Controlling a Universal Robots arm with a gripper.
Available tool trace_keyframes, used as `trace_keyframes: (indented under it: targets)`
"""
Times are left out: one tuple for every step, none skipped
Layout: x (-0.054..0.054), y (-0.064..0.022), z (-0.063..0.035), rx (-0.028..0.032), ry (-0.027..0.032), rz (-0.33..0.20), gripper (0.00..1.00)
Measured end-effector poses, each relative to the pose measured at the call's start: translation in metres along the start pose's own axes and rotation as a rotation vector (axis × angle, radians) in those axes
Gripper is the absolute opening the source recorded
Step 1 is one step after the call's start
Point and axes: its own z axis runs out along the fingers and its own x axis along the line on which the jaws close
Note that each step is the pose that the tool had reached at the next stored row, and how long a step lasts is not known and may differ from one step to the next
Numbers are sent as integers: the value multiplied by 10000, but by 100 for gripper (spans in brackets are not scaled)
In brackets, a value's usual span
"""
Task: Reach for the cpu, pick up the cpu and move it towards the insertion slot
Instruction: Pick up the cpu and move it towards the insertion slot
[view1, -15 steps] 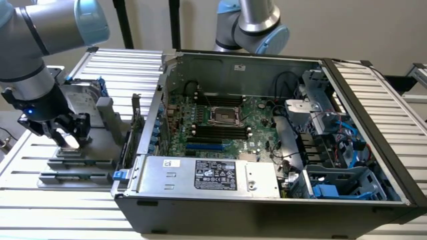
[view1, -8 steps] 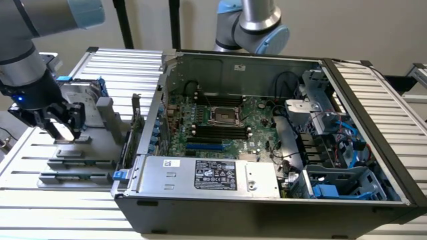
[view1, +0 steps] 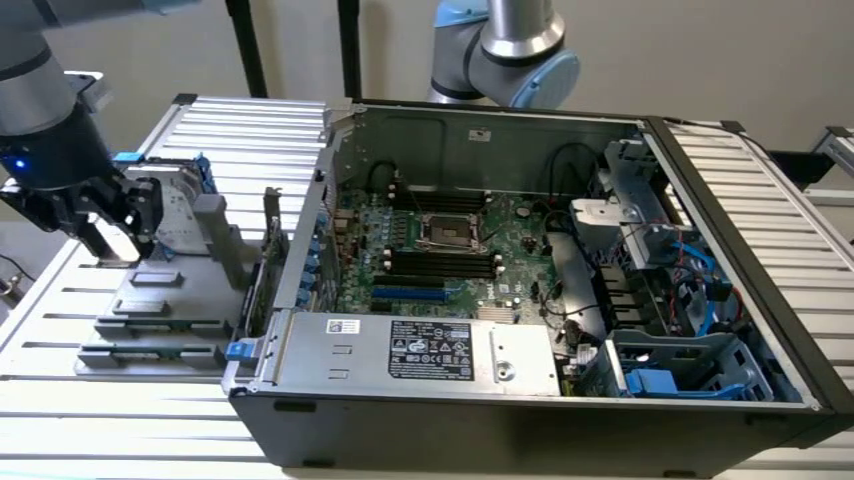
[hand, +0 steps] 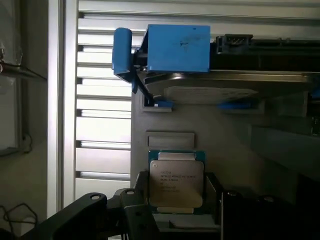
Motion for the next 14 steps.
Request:
trace_keyframes:
  targets:
    - [-21,1,-43,-2,0,-11,54]
    - [-46,1,-92,-5,2,-24,54]
    - [-70,1,-138,-7,6,-37,54]
    - [-96,2,-183,-12,9,-49,54]
    - [-123,1,-228,-19,11,-64,54]
    - [-151,1,-272,-28,15,-77,54]
    - [-182,1,-322,-39,20,-93,54]
    - [-211,1,-367,-47,25,-107,54]
    - [-242,1,-412,-54,32,-122,54]
    - [-274,2,-457,-61,41,-136,54]
    - [-306,2,-503,-67,50,-150,54]
    - [-343,1,-548,-76,58,-163,54]
    - [-387,1,-588,-90,68,-167,54]
    - [-431,0,-619,-106,79,-168,54]
